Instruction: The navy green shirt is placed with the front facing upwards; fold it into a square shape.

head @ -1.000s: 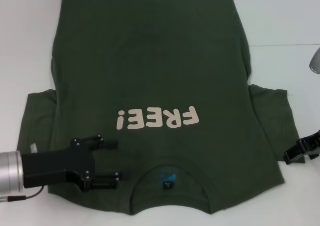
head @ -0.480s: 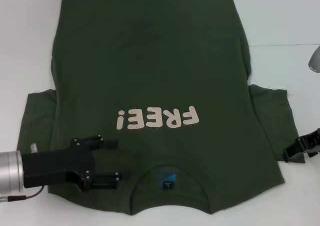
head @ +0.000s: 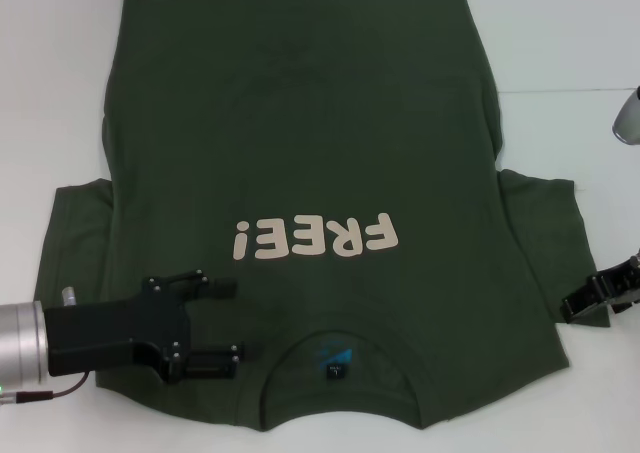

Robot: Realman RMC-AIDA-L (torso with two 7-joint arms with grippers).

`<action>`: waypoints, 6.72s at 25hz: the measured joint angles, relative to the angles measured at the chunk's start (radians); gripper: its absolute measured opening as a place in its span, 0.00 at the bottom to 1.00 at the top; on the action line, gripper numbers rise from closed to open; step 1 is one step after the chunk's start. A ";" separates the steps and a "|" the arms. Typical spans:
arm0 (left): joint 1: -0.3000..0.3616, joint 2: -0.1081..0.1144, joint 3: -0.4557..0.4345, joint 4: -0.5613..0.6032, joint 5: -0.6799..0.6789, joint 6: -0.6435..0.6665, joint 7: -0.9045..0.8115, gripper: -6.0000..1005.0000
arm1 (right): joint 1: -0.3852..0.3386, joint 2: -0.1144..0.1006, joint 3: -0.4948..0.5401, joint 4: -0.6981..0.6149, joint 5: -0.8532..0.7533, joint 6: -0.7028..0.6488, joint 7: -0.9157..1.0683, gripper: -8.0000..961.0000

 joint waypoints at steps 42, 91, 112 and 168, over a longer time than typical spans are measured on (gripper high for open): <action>-0.017 0.003 0.000 0.002 0.014 -0.025 -0.009 0.88 | 0.040 -0.005 -0.026 0.042 0.001 0.038 0.005 0.24; -0.015 -0.005 0.000 0.006 0.014 -0.029 -0.022 0.88 | -0.046 -0.118 -0.156 0.033 -0.006 0.237 0.050 0.01; -0.021 -0.012 0.000 0.008 0.014 -0.027 -0.023 0.88 | -0.048 -0.107 -0.130 -0.033 -0.004 0.324 0.023 0.01; -0.010 -0.014 -0.003 0.001 0.014 -0.067 -0.022 0.88 | 0.049 0.007 -0.366 -0.010 0.361 0.344 -0.178 0.12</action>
